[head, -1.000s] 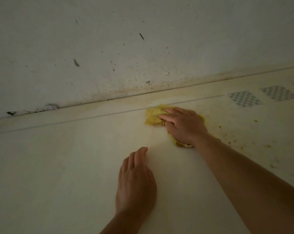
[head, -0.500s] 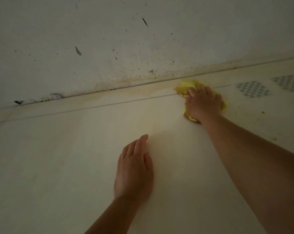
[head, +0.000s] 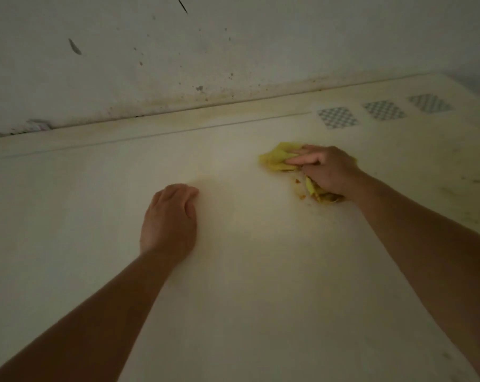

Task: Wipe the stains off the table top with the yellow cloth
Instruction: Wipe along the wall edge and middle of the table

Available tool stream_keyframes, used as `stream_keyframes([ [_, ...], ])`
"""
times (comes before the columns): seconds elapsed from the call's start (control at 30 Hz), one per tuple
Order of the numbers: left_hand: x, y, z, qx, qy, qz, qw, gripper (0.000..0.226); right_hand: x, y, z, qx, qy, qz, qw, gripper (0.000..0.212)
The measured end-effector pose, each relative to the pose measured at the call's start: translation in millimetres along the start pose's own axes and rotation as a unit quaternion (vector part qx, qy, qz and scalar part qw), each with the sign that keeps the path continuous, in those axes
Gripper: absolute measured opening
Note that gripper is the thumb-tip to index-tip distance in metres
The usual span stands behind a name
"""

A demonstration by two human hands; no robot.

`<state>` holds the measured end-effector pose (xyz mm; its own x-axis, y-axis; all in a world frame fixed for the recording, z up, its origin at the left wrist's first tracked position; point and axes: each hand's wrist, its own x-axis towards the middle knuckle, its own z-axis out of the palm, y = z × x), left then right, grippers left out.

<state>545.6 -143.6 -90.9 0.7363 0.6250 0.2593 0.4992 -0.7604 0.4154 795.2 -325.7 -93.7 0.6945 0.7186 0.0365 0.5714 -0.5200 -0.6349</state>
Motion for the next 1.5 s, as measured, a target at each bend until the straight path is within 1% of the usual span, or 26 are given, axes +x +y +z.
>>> stream_keyframes([
  [0.1, 4.7, -1.7, 0.2, 0.037, -0.031, -0.001, 0.999, 0.031, -42.9, -20.1, 1.0, 0.056, -0.030, -0.014, 0.998, 0.046],
  [0.17, 5.1, -1.7, -0.3, 0.066, -0.063, 0.004, 0.996, 0.034, -76.1, -29.8, 2.8, 0.063, -0.050, -0.027, 0.996, 0.046],
  [0.23, -2.8, 0.8, -1.9, 0.072, -0.069, 0.000, 0.995, 0.035, -108.0, -36.0, 5.2, 0.061, -0.052, -0.036, 0.996, 0.045],
  [0.3, -20.1, 8.1, -4.2, 0.054, -0.053, -0.002, 0.997, 0.034, -137.6, -43.3, 8.0, 0.062, -0.054, -0.047, 0.996, 0.045],
  [0.37, -45.1, 20.8, -7.6, 0.024, -0.041, 0.014, 0.999, 0.034, -168.4, -50.7, 10.2, 0.064, -0.056, -0.055, 0.995, 0.042],
  [0.5, -97.7, 48.4, -15.2, -0.027, -0.058, 0.047, 0.997, 0.035, -233.5, -64.7, 15.9, 0.069, -0.064, -0.055, 0.994, 0.031],
  [0.7, -178.6, 84.4, -25.5, -0.069, -0.086, 0.030, 0.993, 0.039, -327.9, -81.8, 22.2, 0.062, -0.061, -0.033, 0.996, 0.025],
  [0.8, -216.9, 97.7, -28.1, -0.099, -0.092, 0.031, 0.990, 0.041, -369.2, -88.4, 24.2, 0.066, -0.051, -0.019, 0.996, 0.026],
  [0.97, -249.1, 107.6, -25.6, -0.152, -0.091, 0.040, 0.983, 0.041, -416.9, -92.8, 28.2, 0.050, -0.041, -0.015, 0.998, 0.024],
  [1.1, -251.4, 103.4, -26.2, -0.134, -0.085, 0.057, 0.986, 0.040, -443.4, -85.4, 25.5, 0.047, -0.027, -0.009, 0.998, 0.023],
  [1.27, -250.7, 104.1, -26.2, -0.113, -0.082, 0.069, 0.988, 0.039, -463.8, -69.6, 13.4, 0.056, 0.005, 0.033, 0.998, 0.022],
  [1.4, -251.6, 105.8, -26.8, -0.099, -0.080, 0.080, 0.989, 0.038, -470.6, -52.1, 0.2, 0.065, 0.044, 0.081, 0.994, 0.029],
  [1.5, -251.6, 107.3, -26.7, -0.087, -0.083, 0.076, 0.990, 0.037, -470.3, -45.0, -6.5, 0.060, 0.063, 0.095, 0.992, 0.032],
])
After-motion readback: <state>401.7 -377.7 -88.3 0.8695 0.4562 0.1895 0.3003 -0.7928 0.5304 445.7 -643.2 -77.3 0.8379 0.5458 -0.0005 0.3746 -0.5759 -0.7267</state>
